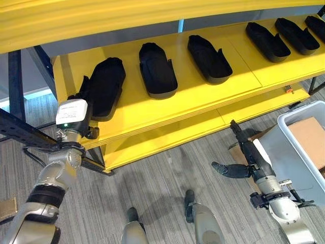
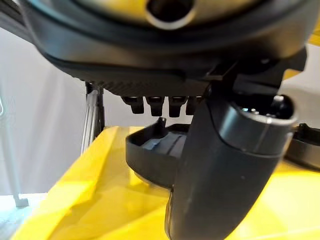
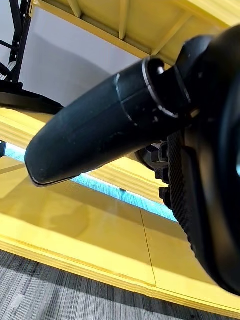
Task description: Move parts from the plastic box to the shelf.
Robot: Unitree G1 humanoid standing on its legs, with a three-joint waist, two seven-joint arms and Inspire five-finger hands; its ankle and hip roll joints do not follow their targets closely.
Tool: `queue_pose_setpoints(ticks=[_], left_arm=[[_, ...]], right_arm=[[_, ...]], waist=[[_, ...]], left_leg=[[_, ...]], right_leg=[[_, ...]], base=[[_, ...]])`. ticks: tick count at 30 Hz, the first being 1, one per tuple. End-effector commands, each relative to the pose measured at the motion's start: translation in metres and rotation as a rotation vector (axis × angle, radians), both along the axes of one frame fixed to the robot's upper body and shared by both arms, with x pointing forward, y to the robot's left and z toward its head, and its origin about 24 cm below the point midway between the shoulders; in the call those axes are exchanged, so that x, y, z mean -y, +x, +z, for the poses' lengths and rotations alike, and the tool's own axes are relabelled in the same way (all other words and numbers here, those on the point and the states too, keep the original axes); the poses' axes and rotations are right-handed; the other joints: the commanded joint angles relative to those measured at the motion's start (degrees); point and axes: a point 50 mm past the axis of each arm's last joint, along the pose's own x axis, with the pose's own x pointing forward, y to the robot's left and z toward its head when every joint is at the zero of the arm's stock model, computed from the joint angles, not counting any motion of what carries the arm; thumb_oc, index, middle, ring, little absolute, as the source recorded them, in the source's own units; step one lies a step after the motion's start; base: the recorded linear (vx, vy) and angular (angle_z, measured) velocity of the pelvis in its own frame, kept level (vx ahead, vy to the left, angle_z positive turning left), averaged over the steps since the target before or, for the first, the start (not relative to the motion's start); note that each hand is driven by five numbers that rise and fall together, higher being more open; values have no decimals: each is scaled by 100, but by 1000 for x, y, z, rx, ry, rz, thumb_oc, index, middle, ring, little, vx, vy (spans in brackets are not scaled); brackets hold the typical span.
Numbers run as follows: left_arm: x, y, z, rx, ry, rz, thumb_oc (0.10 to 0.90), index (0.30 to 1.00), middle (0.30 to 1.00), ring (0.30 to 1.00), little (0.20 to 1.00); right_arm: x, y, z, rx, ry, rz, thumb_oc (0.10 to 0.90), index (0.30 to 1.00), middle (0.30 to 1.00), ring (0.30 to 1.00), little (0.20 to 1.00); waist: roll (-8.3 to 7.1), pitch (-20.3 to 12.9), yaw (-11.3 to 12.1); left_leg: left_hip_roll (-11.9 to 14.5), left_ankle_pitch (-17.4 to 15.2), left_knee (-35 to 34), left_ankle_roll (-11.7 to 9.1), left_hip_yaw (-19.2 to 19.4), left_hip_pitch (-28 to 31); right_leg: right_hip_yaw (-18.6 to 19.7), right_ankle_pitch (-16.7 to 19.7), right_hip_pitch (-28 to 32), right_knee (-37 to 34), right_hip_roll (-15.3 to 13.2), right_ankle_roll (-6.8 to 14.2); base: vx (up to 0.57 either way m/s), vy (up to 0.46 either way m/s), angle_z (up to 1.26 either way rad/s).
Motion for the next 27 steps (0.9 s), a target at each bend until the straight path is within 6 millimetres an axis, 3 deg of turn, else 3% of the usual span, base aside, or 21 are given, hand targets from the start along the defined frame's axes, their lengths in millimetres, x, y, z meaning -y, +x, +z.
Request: queue_pose_setpoints(ticks=[1, 15, 27], left_arm=[[-13, -2, 62, 180, 152, -1, 900, 1000, 1000, 1000, 1000], [-12, 16, 81, 164, 264, -11, 900, 1000, 1000, 1000, 1000], [-7, 30, 71, 77, 263, -23, 900, 1000, 1000, 1000, 1000]], right_arm=[[7, 4, 38, 205, 32, -5, 900, 1000, 1000, 1000, 1000], [4, 3, 39, 214, 40, 22, 900, 1000, 1000, 1000, 1000], [3, 2, 38, 215, 44, 26, 900, 1000, 1000, 1000, 1000]], waist=[[28, -467, -46], [52, -518, -137], [65, -503, -182]], left_leg=[[23, -539, 385, 149, 55, 213], [14, -524, 409, 143, 84, 178], [35, -555, 492, 127, 78, 124]], right_leg=[[486, 11, 233, -91, -56, 366], [502, 27, 202, -97, -50, 392], [547, -1, 154, -45, -39, 405]], base=[[0, 0, 0], [0, 0, 0], [0, 0, 0]])
